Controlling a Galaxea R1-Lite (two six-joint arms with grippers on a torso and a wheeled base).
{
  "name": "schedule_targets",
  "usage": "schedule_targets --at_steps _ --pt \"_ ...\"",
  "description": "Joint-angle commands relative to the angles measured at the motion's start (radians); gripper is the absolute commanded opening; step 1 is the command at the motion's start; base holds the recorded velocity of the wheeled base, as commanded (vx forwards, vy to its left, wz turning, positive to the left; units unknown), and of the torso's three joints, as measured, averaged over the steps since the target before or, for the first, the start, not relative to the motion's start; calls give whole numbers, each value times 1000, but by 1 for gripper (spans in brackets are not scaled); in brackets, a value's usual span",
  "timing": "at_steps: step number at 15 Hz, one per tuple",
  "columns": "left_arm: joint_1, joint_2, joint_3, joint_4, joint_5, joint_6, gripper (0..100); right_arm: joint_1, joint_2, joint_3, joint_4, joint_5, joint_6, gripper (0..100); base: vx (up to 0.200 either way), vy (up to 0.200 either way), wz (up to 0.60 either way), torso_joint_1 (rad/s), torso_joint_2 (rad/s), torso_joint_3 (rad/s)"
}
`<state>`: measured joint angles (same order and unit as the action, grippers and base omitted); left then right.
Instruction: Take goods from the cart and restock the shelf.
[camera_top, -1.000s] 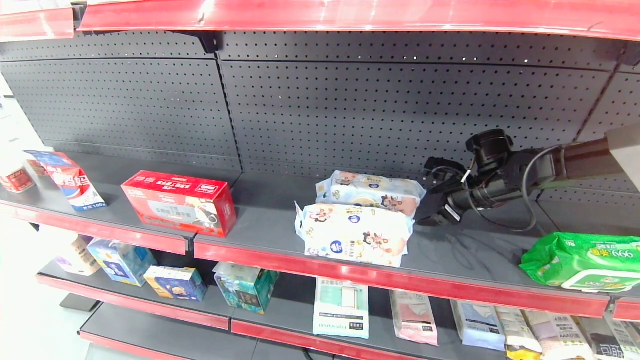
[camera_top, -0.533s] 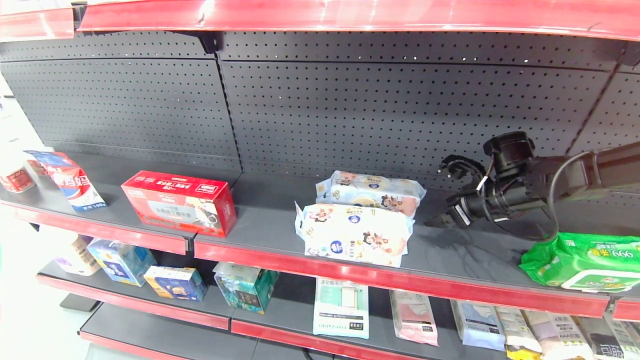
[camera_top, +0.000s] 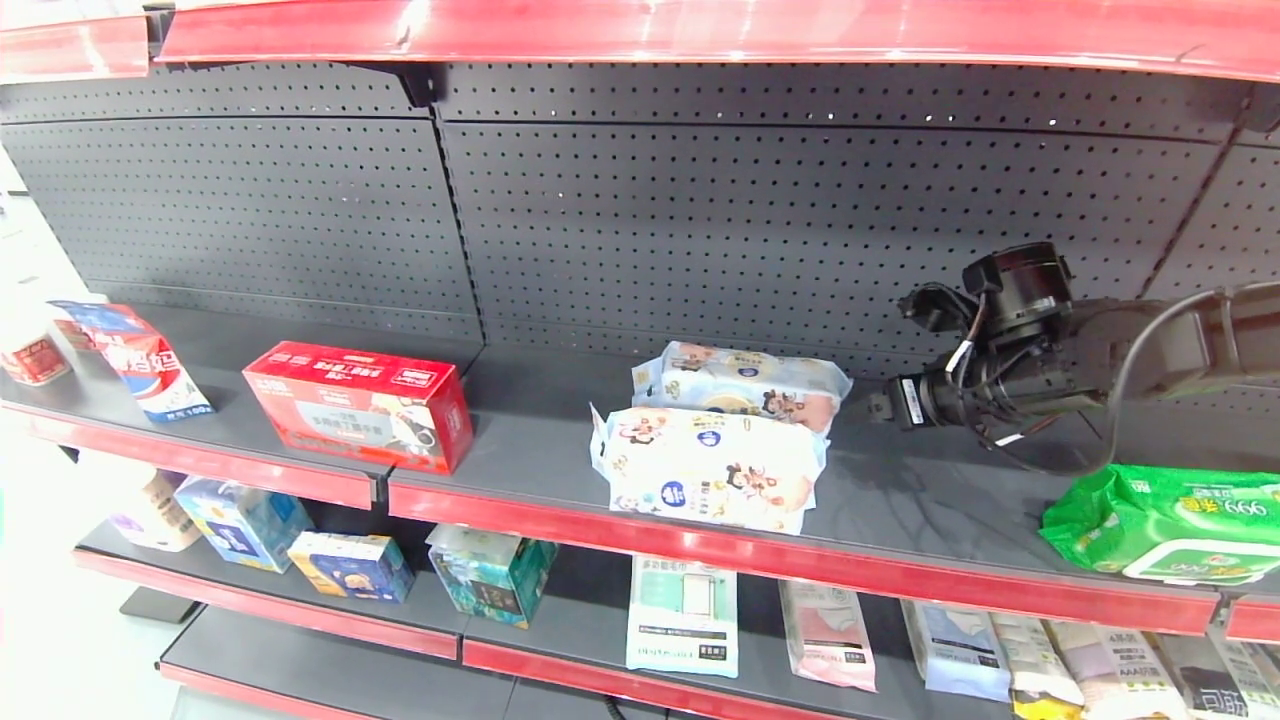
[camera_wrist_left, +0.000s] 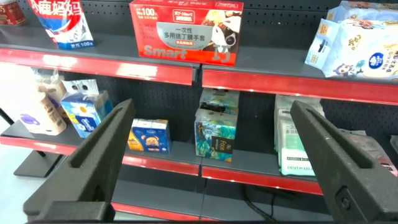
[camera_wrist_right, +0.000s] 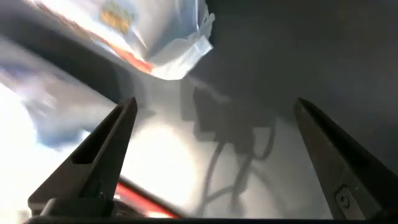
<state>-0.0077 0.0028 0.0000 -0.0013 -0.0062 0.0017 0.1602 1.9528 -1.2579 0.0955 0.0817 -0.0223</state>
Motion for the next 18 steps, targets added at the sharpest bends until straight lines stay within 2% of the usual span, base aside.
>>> schedule_targets --at_steps 1,3,5,11,14,18 --pt "0 0 0 0 0 0 100 25 -40 41 0 -37 48 100 0 0 0 0 0 0" --pt "0 0 0 0 0 0 100 68 -44 61 1 -72 182 100 0 0 0 0 0 0" --pt "0 0 0 0 0 0 100 101 -34 63 1 -119 257 100 0 0 0 0 0 0" --pt "0 0 0 0 0 0 100 111 6 40 0 -131 269 100 0 0 0 0 0 0" --pt "0 0 0 0 0 0 100 116 54 -38 0 -151 269 100 0 0 0 0 0 0" --pt "0 0 0 0 0 0 100 131 58 -46 1 -151 269 100 0 0 0 0 0 0"
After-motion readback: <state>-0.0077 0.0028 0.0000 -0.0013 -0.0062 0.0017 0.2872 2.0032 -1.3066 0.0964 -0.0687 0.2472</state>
